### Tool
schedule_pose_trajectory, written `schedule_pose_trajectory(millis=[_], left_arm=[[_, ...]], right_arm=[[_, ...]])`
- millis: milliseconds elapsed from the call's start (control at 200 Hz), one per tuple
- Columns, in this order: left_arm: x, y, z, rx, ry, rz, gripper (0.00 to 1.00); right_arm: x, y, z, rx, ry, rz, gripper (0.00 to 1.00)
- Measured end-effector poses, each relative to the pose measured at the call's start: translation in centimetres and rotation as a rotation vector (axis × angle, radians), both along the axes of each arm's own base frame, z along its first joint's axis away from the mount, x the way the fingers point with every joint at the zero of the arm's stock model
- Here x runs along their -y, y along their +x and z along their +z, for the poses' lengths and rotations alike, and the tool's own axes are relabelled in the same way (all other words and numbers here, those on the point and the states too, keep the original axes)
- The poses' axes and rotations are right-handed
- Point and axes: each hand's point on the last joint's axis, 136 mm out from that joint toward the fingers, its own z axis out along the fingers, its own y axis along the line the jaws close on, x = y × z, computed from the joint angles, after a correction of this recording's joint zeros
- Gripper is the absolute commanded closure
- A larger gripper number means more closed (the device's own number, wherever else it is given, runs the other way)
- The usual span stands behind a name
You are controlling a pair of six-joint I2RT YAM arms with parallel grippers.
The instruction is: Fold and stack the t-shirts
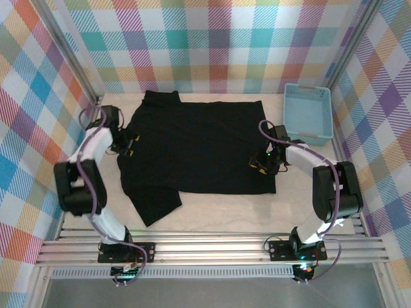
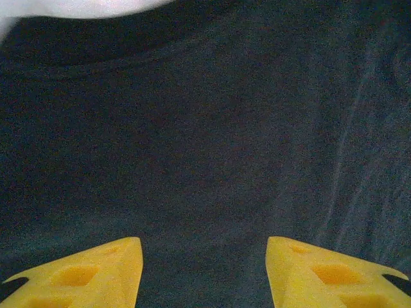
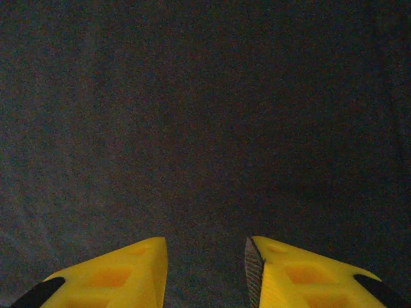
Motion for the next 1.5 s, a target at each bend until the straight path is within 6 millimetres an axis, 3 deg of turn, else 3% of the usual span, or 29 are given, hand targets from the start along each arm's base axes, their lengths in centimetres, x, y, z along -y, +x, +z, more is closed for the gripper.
schedule_pose_trajectory(millis=[130, 280, 385, 465, 545, 640, 685, 745, 810, 865, 935, 1010, 1055, 1155, 1344, 1429, 1499], left_arm=[[1.1, 2.5, -3.5, -0.063, -0.01, -0.066, 0.47], [0.8, 1.4, -7.5, -0.177, -0.011, -0.084, 0.46], [-0.1, 1.4, -7.2, -0.154, -0.023, -0.086, 0.43], [-0.1, 0.5, -6.8, -0.132, -0.011, -0.115, 0.35], [0.1, -1.9, -4.7, -0.118, 0.047, -0.143, 0.28], [2.1, -5.2, 1.3, -0.005, 0.128, -0.2, 0.31], [3.5, -7.7, 4.2, 0.072, 0.153, -0.224, 0.34], [5.5, -11.5, 5.7, 0.133, 0.154, -0.26, 0.37], [7.0, -16.5, 4.1, 0.1, 0.124, -0.291, 0.4], [7.5, -21.2, 0.5, -0.014, 0.102, -0.297, 0.44], [7.1, -26.5, -3.7, -0.184, 0.114, -0.287, 0.46], [6.2, -30.4, -5.7, -0.291, 0.15, -0.269, 0.47], [5.8, -31.3, -6.0, -0.309, 0.163, -0.248, 0.47], [5.7, -31.2, -6.2, -0.308, 0.166, -0.196, 0.47], [6.0, -31.8, -8.4, -0.377, 0.173, -0.163, 0.49], [6.4, -31.7, -9.0, -0.381, 0.169, -0.159, 0.55], [6.7, -31.4, -9.1, -0.373, 0.164, -0.149, 0.71]], right_arm=[[-0.1, 0.1, 0.1, 0.007, 0.007, 0.005, 0.62], [-0.1, 0.0, -0.5, -0.005, 0.001, 0.015, 0.62], [-0.1, 0.0, -0.5, -0.005, -0.001, 0.018, 0.62], [0.1, -0.2, -0.2, 0.008, -0.005, 0.016, 0.62], [0.3, -1.0, 0.6, 0.028, -0.006, 0.013, 0.62], [0.7, -2.0, 2.3, 0.071, -0.001, 0.007, 0.61], [0.8, -2.5, 3.1, 0.093, 0.005, 0.004, 0.61], [0.8, -3.2, 3.9, 0.115, 0.016, -0.004, 0.61], [0.8, -4.2, 4.2, 0.119, 0.027, -0.01, 0.6], [0.7, -5.1, 4.2, 0.109, 0.04, -0.016, 0.6], [0.6, -5.9, 3.9, 0.089, 0.053, -0.024, 0.6], [0.5, -6.5, 3.5, 0.062, 0.063, -0.029, 0.6], [0.5, -6.7, 3.4, 0.052, 0.066, -0.034, 0.61], [0.4, -6.7, 3.4, 0.045, 0.074, -0.043, 0.6], [0.3, -6.7, 3.7, 0.049, 0.084, -0.046, 0.6], [0.3, -6.7, 3.7, 0.049, 0.084, -0.047, 0.61], [0.3, -6.7, 3.7, 0.049, 0.084, -0.047, 0.61]])
